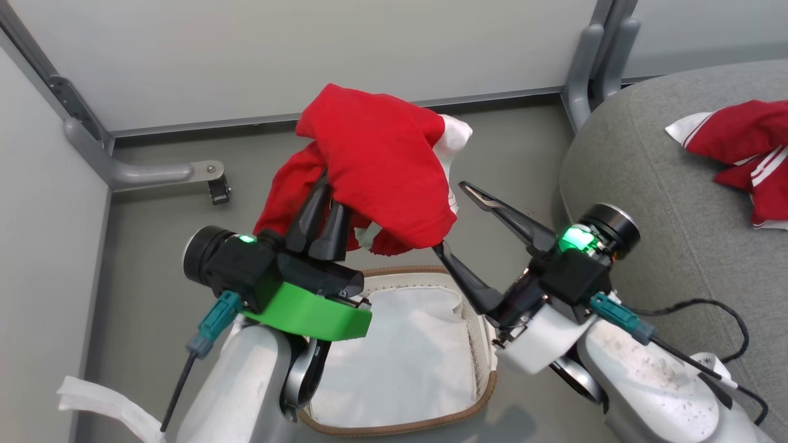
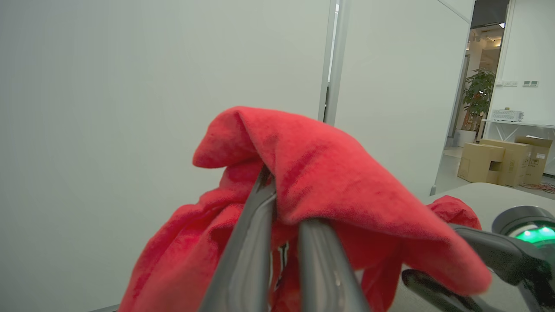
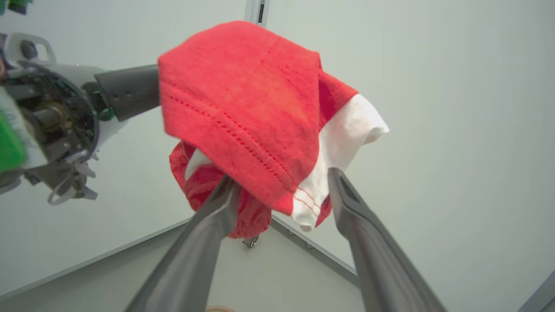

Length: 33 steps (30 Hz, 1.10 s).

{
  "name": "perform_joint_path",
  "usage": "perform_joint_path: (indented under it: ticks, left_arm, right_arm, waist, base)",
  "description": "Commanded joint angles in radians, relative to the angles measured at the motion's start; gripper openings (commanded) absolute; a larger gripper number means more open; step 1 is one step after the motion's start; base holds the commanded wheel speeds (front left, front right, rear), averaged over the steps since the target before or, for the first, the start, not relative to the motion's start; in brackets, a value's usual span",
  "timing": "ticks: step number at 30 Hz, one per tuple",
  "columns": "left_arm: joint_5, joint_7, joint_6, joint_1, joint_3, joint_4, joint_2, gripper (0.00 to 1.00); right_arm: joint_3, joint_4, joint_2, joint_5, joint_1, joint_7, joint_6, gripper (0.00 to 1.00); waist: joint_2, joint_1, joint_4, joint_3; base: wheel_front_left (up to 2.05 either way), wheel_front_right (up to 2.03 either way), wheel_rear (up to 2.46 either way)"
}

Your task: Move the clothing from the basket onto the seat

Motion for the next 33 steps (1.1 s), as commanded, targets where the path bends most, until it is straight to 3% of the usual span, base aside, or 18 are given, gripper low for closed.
perform_joint_path:
  ticks: [1, 7, 17, 18, 20, 29, 30, 31, 33]
  left_arm:
    - [-0.008, 0.000, 0.007, 0.009, -0.002, 0.000, 0.002, 0.00]
    - [-0.023, 0.000, 0.009, 0.002, -0.039, 0.015, 0.002, 0.00]
    - [-0.086, 0.000, 0.015, -0.008, -0.136, 0.022, 0.002, 0.00]
    - [-0.091, 0.000, 0.016, -0.009, -0.145, 0.022, 0.002, 0.00]
    - [-0.097, 0.000, 0.018, -0.011, -0.161, 0.022, 0.002, 0.00]
    - [-0.100, 0.000, 0.032, -0.017, -0.161, 0.032, 0.002, 0.01]
    - [-0.097, 0.000, 0.032, -0.016, -0.158, 0.035, 0.002, 0.37]
    - [-0.095, 0.000, 0.033, -0.014, -0.153, 0.037, 0.002, 1.00]
    - [-0.086, 0.000, 0.033, -0.009, -0.148, 0.046, 0.002, 1.00]
  right_arm:
    - [0.020, -0.009, -0.008, -0.009, -0.025, -0.002, -0.001, 1.00]
    - [0.089, 0.043, 0.010, 0.011, -0.088, -0.002, -0.001, 1.00]
    - [0.057, 0.195, 0.116, -0.031, -0.140, -0.002, -0.001, 1.00]
    - [0.052, 0.209, 0.127, -0.028, -0.142, -0.002, -0.001, 0.90]
    - [0.048, 0.244, 0.143, -0.024, -0.145, -0.002, -0.001, 0.00]
    - [0.026, 0.300, 0.168, 0.022, -0.148, -0.001, -0.001, 0.00]
    - [0.022, 0.302, 0.169, 0.026, -0.145, -0.001, -0.001, 0.00]
    - [0.020, 0.303, 0.170, 0.031, -0.144, -0.001, -0.001, 0.00]
    - [0.011, 0.301, 0.171, 0.037, -0.140, -0.001, -0.001, 0.00]
  waist:
    - [0.0000, 0.0001, 0.002, 0.004]
    - [0.0000, 0.0001, 0.008, 0.016]
    - [0.0000, 0.0001, 0.030, 0.035]
    - [0.0000, 0.0001, 0.032, 0.036]
    - [0.0000, 0.0001, 0.037, 0.038]
    - [0.0000, 0.0001, 0.041, 0.035]
    - [0.0000, 0.0001, 0.038, 0.035]
    - [0.0000, 0.0001, 0.033, 0.035]
    - [0.0000, 0.0001, 0.018, 0.036]
  base:
    - [0.00, 0.00, 0.00]
    - [0.00, 0.00, 0.00]
    - [0.00, 0.00, 0.00]
    - [0.00, 0.00, 0.00]
    - [0.00, 0.00, 0.00]
    - [0.00, 0.00, 0.00]
    - [0.00, 0.00, 0.00]
    - [0.00, 0.00, 0.00]
    - [0.00, 0.00, 0.00]
